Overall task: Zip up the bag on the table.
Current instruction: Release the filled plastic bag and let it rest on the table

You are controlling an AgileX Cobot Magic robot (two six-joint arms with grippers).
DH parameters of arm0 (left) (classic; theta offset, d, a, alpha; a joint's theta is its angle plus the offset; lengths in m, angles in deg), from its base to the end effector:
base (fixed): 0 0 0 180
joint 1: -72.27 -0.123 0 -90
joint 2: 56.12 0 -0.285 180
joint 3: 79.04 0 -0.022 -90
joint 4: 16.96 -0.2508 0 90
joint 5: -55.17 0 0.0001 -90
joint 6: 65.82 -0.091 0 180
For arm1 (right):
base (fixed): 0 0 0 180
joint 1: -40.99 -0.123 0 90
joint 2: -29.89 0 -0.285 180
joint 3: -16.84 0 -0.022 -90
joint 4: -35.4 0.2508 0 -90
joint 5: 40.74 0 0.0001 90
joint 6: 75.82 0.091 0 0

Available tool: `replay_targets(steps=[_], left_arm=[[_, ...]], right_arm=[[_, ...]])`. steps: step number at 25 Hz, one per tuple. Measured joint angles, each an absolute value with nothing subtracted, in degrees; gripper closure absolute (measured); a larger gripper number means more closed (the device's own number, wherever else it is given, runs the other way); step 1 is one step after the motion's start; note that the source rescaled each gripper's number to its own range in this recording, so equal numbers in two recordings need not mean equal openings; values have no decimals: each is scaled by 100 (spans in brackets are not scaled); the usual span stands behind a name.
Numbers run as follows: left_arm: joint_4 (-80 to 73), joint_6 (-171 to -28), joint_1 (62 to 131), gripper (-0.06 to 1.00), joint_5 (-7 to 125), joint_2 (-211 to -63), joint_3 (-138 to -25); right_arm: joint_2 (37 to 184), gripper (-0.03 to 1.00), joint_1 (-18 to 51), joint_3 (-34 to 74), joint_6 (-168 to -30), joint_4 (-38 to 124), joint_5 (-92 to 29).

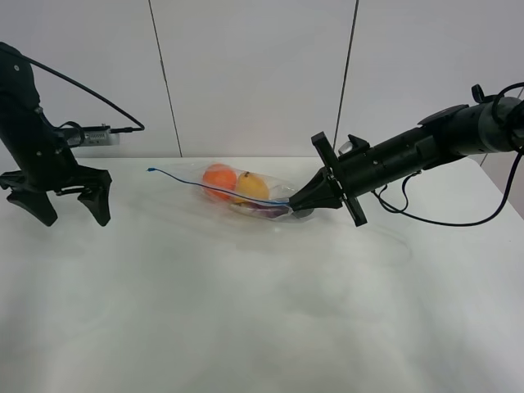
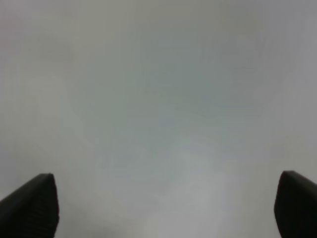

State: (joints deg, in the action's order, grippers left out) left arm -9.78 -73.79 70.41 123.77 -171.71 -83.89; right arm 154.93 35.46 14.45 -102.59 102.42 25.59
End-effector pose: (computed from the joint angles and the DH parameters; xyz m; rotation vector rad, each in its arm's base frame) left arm 0.3668 0.0013 0.2214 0.0958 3.1134 -0.1801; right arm 0.3761 0.1135 0.1734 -0.1226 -2.7249 -1.5157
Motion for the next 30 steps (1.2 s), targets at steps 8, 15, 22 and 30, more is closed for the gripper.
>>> replay_targets(steps=[8,15,22,30], left_arm=[[-996,-7167,7041,-5,12451,-17018,-8242],[-1002,-7145,7041,-5,12456,-15488,-6946],[-1002,-7145,7041,-5,12467,-13307,-5467],[-1020,-7145,7041,-5,12406,-11195,-3840]], right_arm=[[15493,97,3546,1445,-10294,10242,2559],[15493,97,3546,1445,-10294,10242,2583],[15493,97,3546,1445,-10294,10242,2608],[15493,97,3546,1445,-10294,10242,2608]])
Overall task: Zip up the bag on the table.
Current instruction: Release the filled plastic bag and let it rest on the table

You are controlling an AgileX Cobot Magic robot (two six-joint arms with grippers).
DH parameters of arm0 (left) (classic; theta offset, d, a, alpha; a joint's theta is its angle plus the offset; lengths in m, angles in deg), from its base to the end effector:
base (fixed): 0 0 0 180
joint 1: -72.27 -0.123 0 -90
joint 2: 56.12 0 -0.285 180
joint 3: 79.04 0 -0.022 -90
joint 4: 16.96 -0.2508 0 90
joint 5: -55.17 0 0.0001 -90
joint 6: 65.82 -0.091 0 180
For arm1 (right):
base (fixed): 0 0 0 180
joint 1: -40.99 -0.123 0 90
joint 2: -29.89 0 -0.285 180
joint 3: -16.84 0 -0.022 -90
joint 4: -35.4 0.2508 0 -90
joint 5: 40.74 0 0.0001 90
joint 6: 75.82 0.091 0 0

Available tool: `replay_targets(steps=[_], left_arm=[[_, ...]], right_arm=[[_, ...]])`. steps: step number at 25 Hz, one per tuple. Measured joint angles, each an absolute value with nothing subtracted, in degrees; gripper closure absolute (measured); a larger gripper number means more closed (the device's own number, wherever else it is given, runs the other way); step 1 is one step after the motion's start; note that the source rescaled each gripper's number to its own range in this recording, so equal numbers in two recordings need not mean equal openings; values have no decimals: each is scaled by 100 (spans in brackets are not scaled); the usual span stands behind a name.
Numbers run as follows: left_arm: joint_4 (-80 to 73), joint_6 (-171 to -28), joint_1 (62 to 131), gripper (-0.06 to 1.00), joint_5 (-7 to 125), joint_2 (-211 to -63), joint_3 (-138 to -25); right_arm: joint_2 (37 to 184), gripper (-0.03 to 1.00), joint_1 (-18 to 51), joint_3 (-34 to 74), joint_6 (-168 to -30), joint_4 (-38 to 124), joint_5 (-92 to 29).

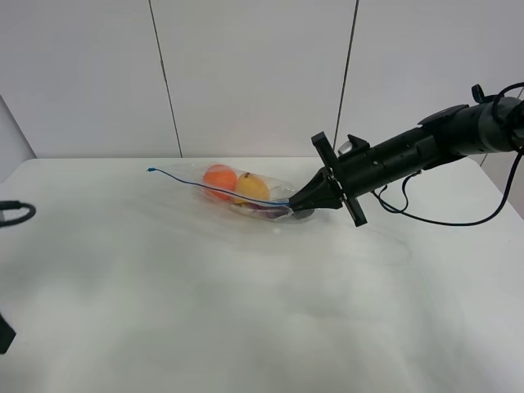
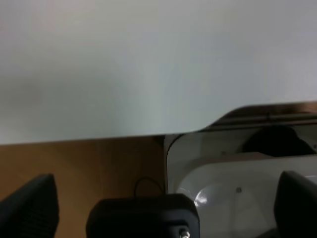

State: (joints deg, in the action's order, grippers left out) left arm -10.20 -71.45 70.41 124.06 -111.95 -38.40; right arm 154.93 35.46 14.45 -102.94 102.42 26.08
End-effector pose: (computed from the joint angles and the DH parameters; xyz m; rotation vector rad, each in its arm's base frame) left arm 0.1148 -0.0063 0.2649 0.0538 2.8755 -0.1418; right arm 0.3755 0.1138 0.1737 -0.1085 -2.7191 -1.5199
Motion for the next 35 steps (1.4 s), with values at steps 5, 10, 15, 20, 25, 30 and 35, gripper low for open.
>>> replay_targets(steps=[5,10,15,20,25,30,35], left_arm=[[-1020,-7129,7041,-5,12240,-10024,-3479],[-1073,-7055,7041,-5,12223,-8921,-3473],[-1251,-6885,7041,-5,12223,-7860,-3462],[-1256,-6866,7041,-5,12216,-7104,-3456],[-1268,-6864,7096,-5,12217,-6976,-3456],[-1283,-6853,7474,-5,12217,-6914,-3456],[-1295,-6848,7513,-5,12242,-6383,-3444]], right_arm=[[15493,97,3546,1445,-10294,10242,2608],[15493,97,3546,1445,-10294,10242,2610],[15493,97,3546,1445,-10294,10242,2615],[15493,97,3546,1445,-10294,10242,2615],[15493,97,3546,1445,-10288,10242,2615],[15493,97,3546,1445,-10288,10242,2615],[15493,97,3546,1445,-10288,10242,2605]])
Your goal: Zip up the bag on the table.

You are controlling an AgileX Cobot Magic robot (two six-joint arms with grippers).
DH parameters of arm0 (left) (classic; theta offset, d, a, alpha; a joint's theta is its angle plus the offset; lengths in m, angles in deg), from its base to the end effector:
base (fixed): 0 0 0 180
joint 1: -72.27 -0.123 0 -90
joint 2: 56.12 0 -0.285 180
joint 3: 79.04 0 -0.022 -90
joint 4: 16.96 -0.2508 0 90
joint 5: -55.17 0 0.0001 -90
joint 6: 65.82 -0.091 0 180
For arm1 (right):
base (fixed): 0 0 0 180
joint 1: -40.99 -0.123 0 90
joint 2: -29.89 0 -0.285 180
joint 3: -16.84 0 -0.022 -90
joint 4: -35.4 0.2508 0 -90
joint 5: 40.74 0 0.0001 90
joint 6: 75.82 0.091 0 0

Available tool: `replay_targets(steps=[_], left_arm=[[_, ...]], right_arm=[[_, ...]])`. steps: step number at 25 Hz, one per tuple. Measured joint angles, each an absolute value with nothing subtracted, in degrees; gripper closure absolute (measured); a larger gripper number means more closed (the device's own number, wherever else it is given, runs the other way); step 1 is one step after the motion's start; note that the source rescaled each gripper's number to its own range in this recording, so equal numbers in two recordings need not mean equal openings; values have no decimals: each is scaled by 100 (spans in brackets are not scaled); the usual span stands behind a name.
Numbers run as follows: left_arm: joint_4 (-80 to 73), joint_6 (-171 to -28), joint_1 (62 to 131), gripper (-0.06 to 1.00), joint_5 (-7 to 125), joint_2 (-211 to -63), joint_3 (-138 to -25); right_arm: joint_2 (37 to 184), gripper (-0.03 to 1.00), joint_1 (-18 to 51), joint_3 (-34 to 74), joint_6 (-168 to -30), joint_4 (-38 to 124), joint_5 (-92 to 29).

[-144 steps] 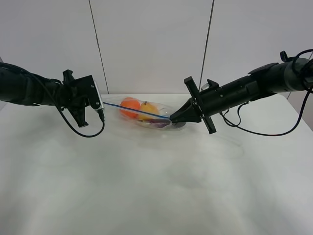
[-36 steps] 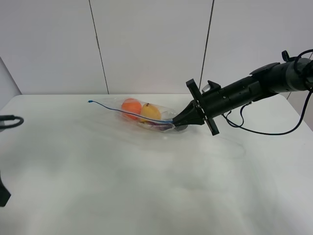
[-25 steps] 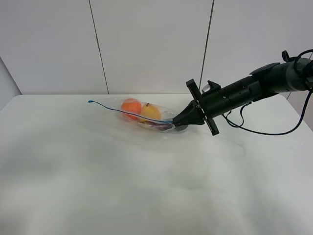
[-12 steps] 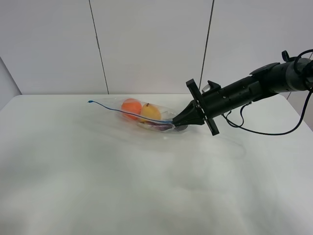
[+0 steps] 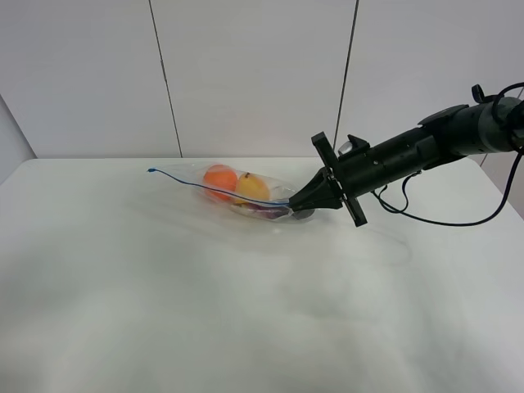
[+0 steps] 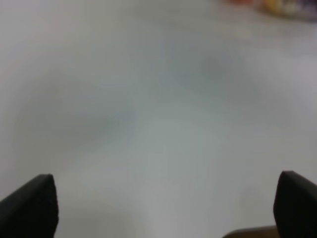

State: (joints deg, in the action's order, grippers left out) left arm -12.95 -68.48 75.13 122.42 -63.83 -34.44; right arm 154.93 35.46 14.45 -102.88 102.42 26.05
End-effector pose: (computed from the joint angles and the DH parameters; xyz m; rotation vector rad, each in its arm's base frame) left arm -0.0187 -0.0049 0.2872 0.1114 2.0828 -0.0859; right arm 0.3755 0.1137 0.1737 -0.1102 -2.7192 -1.5194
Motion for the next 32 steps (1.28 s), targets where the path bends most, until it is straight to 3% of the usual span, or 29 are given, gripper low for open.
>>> replay_targets(steps=[6,8,9,11,12,14,17,26,32], left_arm=[[-1300,-6848,7513,-5,12235,-6354,-3444],[-1300,-6848,7513,-5,12235,-6354,-3444],[-1300,-6848,7513,-5,12235,-6354,-3444],[-1300,-6848,7513,-5,12235,-6354,-3444],[-1300,-6848,7513,-5,12235,-6354,-3444],[-1300,-6848,7513,-5,12230,-6354,-3444],[-1300,-6848,7513,-5,12230,-6354,-3444],[-1300,-6848,7513,-5,12230,-6354,-3444],[-1300,-6848,7513,-5,12230,-6354,-3444]], right_arm=[[15493,96,3546,1445,-10227,10233,2576],[15493,90,3546,1445,-10124,10185,2546],[15493,84,3546,1445,-10069,10131,2529],[15493,63,3546,1445,-10031,9994,2488],[15493,45,3546,1445,-10025,9879,2472],[15493,20,3546,1484,-10005,9608,2407],[15484,5,3551,1869,-9578,8717,2262],[15390,1,3551,3913,-7930,4534,2703],[15345,1,3889,4263,-7845,3674,2849]])
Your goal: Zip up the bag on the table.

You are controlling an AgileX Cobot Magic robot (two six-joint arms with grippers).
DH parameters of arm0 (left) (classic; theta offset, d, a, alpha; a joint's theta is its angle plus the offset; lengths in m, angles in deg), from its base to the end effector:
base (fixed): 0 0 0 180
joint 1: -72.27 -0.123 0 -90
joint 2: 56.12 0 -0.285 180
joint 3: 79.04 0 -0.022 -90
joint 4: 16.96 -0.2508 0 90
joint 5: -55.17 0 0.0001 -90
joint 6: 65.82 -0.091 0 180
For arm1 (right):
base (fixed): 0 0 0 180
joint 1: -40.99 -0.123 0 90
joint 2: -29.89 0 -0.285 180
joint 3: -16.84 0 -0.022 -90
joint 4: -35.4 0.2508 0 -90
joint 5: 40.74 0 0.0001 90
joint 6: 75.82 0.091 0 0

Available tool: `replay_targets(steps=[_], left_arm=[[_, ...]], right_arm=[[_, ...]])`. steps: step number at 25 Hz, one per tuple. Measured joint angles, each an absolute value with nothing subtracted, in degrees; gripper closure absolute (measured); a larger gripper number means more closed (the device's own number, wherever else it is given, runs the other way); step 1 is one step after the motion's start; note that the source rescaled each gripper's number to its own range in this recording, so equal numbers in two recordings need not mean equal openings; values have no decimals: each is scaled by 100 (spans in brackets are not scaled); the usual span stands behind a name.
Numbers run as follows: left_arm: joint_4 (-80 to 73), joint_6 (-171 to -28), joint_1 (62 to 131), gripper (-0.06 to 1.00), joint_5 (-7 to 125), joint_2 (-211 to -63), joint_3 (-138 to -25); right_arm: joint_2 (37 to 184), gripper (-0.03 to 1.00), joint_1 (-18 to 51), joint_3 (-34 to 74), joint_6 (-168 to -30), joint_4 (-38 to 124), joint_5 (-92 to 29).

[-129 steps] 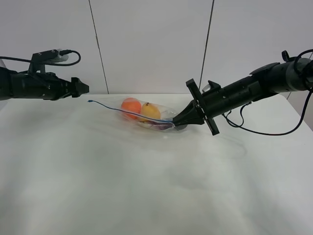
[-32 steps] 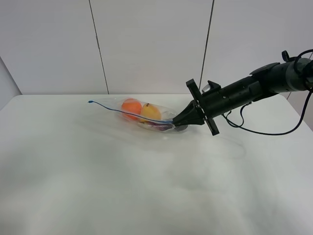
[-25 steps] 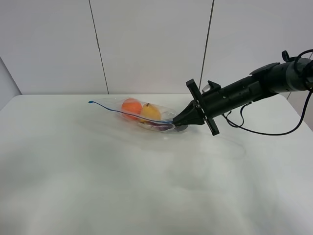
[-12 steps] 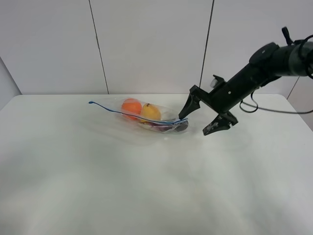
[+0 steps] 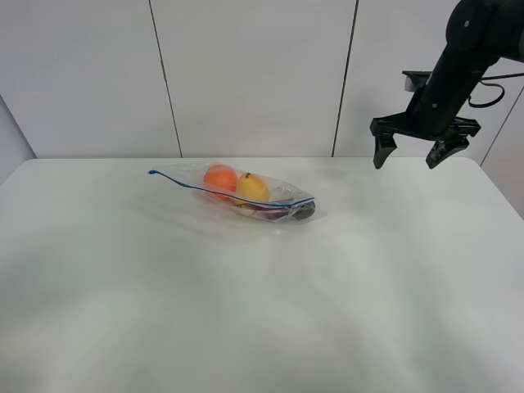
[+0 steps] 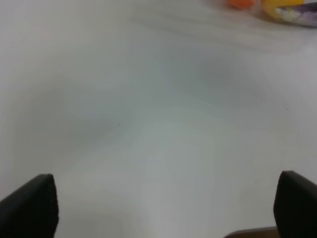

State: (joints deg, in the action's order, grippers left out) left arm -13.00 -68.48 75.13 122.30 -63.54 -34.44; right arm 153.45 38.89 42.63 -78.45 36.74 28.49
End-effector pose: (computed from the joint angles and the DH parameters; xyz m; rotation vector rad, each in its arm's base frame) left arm -0.0194 -0.0048 0.2872 0.1110 2.0757 -0.0847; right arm 0.4290 0.0177 0.2597 -0.1118 2.9123 0.0317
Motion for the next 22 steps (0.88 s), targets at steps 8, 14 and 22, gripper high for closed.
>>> replay_targets(steps=[8,14,22], left_arm=[[-1300,-6848,7513,-5,12230,-6354,-3444],[-1300,-6848,7513,-5,12230,-6354,-3444],[-1300,-6848,7513,-5,12230,-6354,-3444]], right_arm=[[15083,1,4281,3991,-7858,3870,2847],[14196,1,4281,2872,-7876,3901,2847],[12164,2,4281,711,-7875,3931,2853]])
